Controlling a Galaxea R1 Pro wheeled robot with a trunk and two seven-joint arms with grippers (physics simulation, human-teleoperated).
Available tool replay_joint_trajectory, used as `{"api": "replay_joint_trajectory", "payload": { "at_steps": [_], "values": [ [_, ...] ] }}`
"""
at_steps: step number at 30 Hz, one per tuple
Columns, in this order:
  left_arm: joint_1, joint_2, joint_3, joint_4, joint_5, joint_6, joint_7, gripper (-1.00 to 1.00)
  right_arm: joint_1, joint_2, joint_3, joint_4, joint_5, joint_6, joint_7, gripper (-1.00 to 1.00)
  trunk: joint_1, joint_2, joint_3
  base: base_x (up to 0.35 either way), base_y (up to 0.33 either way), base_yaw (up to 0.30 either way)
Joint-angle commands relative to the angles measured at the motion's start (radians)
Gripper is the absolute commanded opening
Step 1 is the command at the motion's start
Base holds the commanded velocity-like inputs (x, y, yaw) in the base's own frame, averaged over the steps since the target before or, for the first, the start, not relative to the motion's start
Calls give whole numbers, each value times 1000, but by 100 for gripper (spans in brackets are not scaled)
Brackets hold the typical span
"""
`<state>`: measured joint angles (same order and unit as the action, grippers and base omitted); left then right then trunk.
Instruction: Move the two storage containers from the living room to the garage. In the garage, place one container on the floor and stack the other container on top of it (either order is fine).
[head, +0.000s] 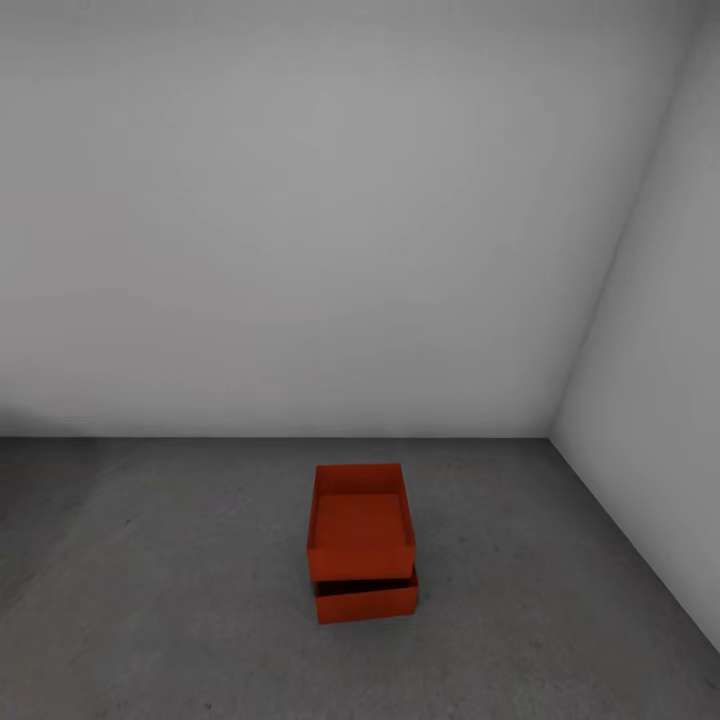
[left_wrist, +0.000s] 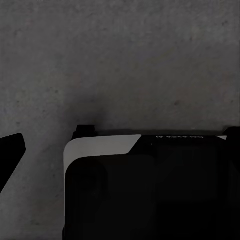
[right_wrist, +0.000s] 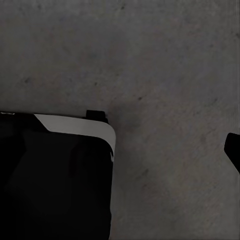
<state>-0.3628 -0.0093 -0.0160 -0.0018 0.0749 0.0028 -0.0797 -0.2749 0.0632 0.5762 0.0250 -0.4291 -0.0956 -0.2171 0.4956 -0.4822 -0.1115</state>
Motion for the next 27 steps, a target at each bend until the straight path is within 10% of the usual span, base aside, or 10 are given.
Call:
{"api": "replay_joint_trajectory", "payload": {
  "at_steps": [1, 27],
  "values": [
    [-1, 0, -2, 0, 8, 0, -3, 100, -1, 0, 8, 3, -11, -5, -1, 100, 0, -2, -2, 0, 0, 0],
    [-1, -4, -2, 0, 7, 0, -3, 100, -1, -7, 9, 3, -5, -7, -2, 100, 0, -2, -2, 0, 0, 0]
  ]
}}
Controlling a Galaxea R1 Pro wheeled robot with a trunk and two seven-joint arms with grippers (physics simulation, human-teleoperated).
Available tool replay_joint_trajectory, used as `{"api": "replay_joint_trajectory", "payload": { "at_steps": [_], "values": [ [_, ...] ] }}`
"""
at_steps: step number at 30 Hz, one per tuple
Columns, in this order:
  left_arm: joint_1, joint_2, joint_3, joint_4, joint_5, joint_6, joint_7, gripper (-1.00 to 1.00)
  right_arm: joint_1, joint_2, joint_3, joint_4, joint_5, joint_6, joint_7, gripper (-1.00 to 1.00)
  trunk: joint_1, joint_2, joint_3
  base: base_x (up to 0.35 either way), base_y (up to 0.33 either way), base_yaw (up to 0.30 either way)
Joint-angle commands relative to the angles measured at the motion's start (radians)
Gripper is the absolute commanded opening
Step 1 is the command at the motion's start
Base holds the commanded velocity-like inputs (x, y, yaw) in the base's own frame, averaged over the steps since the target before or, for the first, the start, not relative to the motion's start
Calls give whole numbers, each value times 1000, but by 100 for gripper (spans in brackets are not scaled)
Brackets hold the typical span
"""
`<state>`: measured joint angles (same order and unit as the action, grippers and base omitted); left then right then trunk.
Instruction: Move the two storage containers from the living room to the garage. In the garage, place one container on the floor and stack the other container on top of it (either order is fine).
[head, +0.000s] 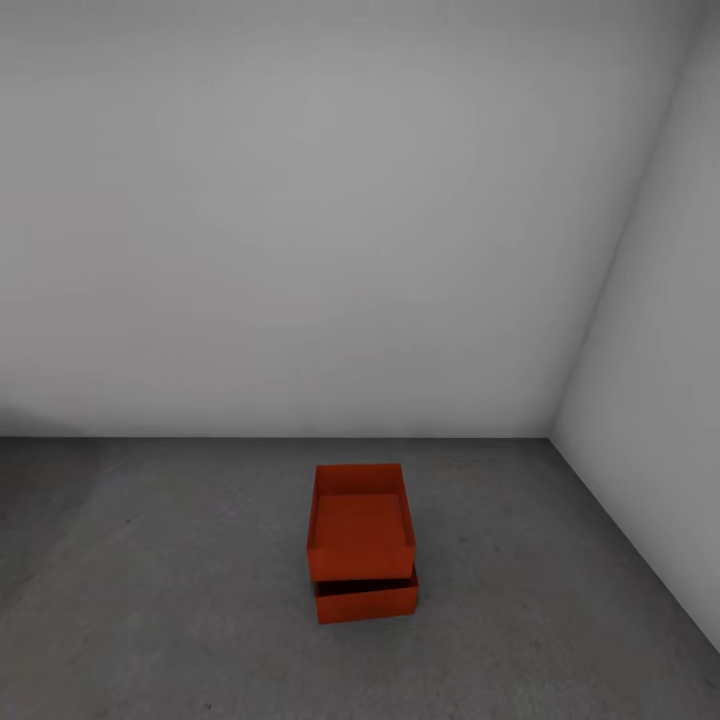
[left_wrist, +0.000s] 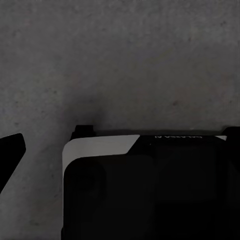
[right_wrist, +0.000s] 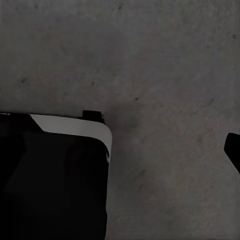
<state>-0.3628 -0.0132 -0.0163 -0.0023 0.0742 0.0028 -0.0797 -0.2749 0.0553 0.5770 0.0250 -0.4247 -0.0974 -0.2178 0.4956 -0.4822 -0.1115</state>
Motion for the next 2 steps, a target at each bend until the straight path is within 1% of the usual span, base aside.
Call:
{"api": "replay_joint_trajectory", "payload": {
  "at_steps": [1, 2],
  "values": [
    [-1, 0, -2, 0, 8, 0, -3, 100, -1, 1, 9, 3, -10, -5, -1, 100, 0, -2, -2, 0, 0, 0],
    [-1, 0, -2, 1, 8, 0, -3, 100, -1, 1, 9, 3, -10, -5, -1, 100, 0, -2, -2, 0, 0, 0]
  ]
}}
